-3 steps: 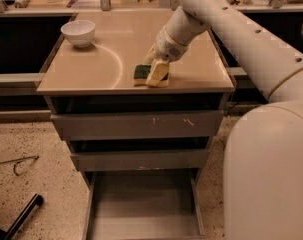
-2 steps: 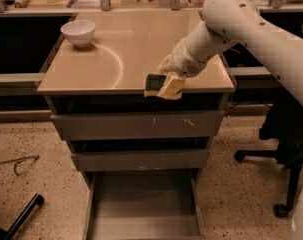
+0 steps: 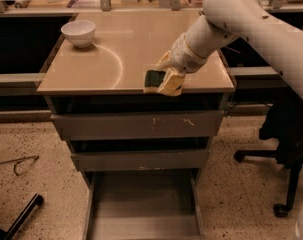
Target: Place sponge into bottom drawer
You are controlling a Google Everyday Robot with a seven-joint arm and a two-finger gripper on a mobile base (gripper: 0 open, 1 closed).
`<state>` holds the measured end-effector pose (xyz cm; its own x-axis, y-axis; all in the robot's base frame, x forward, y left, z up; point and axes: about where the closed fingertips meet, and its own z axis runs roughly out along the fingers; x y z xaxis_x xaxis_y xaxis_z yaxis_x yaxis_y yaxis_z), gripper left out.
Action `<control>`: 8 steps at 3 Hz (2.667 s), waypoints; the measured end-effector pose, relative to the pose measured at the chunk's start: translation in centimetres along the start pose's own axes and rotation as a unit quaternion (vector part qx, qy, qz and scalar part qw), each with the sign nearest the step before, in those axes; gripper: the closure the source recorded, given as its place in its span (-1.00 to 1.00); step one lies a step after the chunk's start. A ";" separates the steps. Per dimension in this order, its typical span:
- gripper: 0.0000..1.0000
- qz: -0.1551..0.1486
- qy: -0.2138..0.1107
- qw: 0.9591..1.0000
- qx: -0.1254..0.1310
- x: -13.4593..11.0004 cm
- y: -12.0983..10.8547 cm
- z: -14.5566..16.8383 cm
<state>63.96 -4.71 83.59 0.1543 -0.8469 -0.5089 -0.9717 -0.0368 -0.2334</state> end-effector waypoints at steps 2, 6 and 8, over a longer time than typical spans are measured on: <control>1.00 0.066 -0.029 0.997 0.039 -1.7 8.1 -4.3; 1.00 0.113 -0.108 0.988 -0.008 0.0 15.9 4.1; 1.00 0.118 -0.114 0.986 -0.018 5.0 19.2 18.5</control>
Offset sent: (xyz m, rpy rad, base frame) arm -0.1907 -0.0240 -0.0474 0.1767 0.1412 -0.2426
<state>49.37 0.15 61.19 -0.0448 -0.6928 -0.7197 -0.9905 0.1245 -0.0582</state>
